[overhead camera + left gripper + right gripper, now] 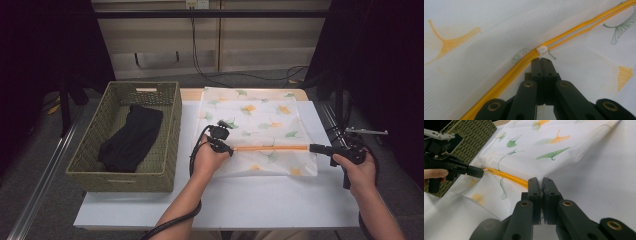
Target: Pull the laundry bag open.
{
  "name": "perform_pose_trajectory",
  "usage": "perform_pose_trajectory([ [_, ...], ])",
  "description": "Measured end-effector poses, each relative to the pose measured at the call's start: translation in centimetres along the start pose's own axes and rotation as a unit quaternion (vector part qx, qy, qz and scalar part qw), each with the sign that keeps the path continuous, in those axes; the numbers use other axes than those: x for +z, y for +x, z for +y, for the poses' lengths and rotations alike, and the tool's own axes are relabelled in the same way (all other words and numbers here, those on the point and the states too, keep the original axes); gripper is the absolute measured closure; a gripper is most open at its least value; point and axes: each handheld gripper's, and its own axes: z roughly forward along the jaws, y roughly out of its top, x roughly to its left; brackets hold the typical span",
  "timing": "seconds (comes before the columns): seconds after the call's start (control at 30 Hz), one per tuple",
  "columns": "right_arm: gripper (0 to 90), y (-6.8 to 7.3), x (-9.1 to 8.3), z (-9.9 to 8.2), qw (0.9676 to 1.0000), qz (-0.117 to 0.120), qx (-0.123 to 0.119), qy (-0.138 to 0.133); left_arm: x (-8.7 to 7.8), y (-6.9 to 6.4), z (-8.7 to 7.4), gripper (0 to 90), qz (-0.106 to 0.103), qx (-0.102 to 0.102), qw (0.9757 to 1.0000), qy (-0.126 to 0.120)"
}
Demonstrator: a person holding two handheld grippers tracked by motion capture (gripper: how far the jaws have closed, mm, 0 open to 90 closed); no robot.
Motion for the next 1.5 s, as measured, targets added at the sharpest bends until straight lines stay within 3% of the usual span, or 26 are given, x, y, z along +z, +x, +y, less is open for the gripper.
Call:
perform_pose_trajectory([
  [0.07,86.9,-0.1,-0.1,0.0,1.0000,-0.002,0.001,-0.002,-0.2,0.2,0.0,90.0,0.001,0.009,0.9999,0.008],
  [0.13,86.9,-0.1,-0.1,0.0,1.0000,-0.001,0.001,-0.001,-0.2,0.3,-0.1,90.0,0.000,-0.001,1.0000,0.002],
  [0.3,86.9,-0.1,0.1,0.0,1.0000,-0.001,-0.001,-0.002,-0.1,0.2,-0.2,90.0,0.002,-0.005,1.0000,0.000],
  [0.37,86.9,-0.1,0.0,0.0,1.0000,0.000,0.000,-0.001,-0.3,0.4,-0.1,90.0,0.001,0.006,0.9999,0.009],
  [0.4,86.9,-0.1,0.0,0.0,1.0000,0.000,0.000,0.000,-0.2,0.2,-0.1,90.0,0.001,-0.002,1.0000,0.002],
  [0.6,86.9,-0.2,0.0,-0.1,1.0000,-0.002,0.001,0.001,-0.6,0.5,0.0,90.0,0.007,0.009,0.9999,0.011],
  [0.7,86.9,-0.3,0.0,-0.1,1.0000,-0.002,0.004,0.000,-0.5,0.6,-0.2,90.0,0.002,-0.009,1.0000,0.002],
  [0.77,87.0,-0.4,-0.1,-0.1,1.0000,-0.001,0.005,-0.001,-0.6,0.7,-0.2,90.0,0.008,0.001,0.9999,0.009],
  [0.83,86.9,-0.3,0.0,-0.1,1.0000,-0.002,0.006,-0.001,-0.7,0.8,-0.2,90.0,0.008,-0.006,0.9999,0.007],
  [0.97,87.0,-0.3,-0.1,-0.1,1.0000,-0.002,0.004,-0.001,-0.8,1.1,-0.3,90.0,0.008,-0.001,0.9999,0.010],
  [1.07,86.9,-0.3,-0.1,-0.1,1.0000,-0.002,0.006,-0.001,-0.8,1.0,-0.3,90.0,0.005,-0.014,0.9999,0.002],
  [1.13,86.9,-0.3,-0.1,-0.1,1.0000,-0.002,0.006,-0.001,-0.9,1.1,-0.3,90.0,0.006,-0.005,0.9999,0.009],
  [1.2,86.9,-0.3,-0.1,-0.1,1.0000,-0.001,0.005,-0.001,-0.9,1.1,-0.3,90.0,0.004,-0.014,0.9999,-0.001],
  [1.5,86.9,-0.4,-0.1,-0.1,1.0000,-0.003,0.006,-0.001,-1.2,1.2,-0.3,90.0,0.003,-0.005,0.9999,0.009],
])
